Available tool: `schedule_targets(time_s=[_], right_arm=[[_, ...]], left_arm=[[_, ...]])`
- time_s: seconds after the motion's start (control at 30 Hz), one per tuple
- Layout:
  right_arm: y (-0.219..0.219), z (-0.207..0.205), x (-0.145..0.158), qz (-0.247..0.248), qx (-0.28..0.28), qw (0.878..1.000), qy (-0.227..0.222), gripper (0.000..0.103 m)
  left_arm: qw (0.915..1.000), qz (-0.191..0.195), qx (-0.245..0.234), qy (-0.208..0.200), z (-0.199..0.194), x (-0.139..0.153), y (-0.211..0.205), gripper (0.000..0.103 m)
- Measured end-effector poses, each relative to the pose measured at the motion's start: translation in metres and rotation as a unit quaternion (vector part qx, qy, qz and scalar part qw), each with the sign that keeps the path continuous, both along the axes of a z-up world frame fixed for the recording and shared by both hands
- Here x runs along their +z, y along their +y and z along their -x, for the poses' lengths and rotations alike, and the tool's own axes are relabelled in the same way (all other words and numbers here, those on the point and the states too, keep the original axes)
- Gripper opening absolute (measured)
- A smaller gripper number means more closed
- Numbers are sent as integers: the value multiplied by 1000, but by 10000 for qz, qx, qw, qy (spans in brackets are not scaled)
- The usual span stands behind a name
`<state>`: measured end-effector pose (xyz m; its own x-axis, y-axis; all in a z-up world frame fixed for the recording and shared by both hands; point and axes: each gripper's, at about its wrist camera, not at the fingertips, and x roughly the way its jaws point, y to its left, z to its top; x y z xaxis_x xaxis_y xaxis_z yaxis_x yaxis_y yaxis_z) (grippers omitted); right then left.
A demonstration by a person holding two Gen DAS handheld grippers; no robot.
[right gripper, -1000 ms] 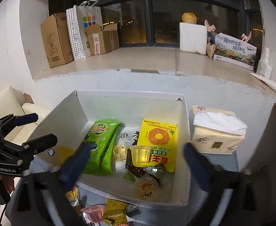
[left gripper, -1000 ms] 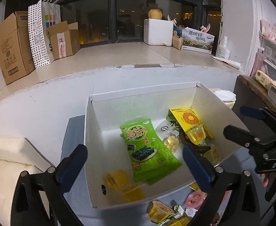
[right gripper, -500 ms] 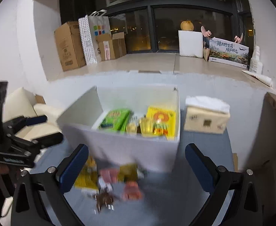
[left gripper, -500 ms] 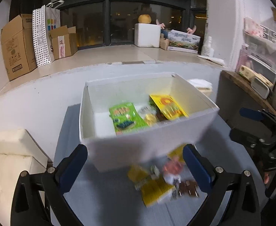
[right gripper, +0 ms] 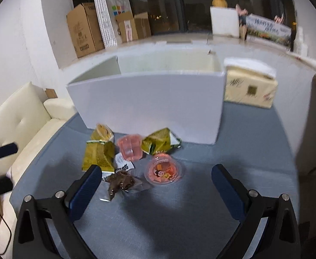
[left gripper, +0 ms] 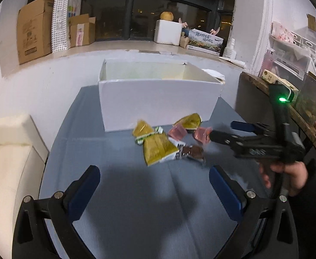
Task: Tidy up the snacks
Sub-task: 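Grasp the pink jelly cup with the right gripper while the left grasps a yellow packet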
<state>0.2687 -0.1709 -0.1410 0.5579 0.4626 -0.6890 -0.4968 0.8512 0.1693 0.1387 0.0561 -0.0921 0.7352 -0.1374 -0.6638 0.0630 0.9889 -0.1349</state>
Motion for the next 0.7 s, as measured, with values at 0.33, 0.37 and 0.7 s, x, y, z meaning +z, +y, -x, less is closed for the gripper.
schedule_targets(time_s=[0.33,0.37,0.7], right_arm=[[7,-32,-31,-25,-86,9986,528,52],[8,-32,-31,4,-58,9986,523,52],[0,-10,-13,96,-69,9997,219,52]], left_arm=[[9995,167,154,218,1,-17,8,103],[9995,176,156,225,0,-17,9,103],[9993,86,128,337,-35,-19,1,103]])
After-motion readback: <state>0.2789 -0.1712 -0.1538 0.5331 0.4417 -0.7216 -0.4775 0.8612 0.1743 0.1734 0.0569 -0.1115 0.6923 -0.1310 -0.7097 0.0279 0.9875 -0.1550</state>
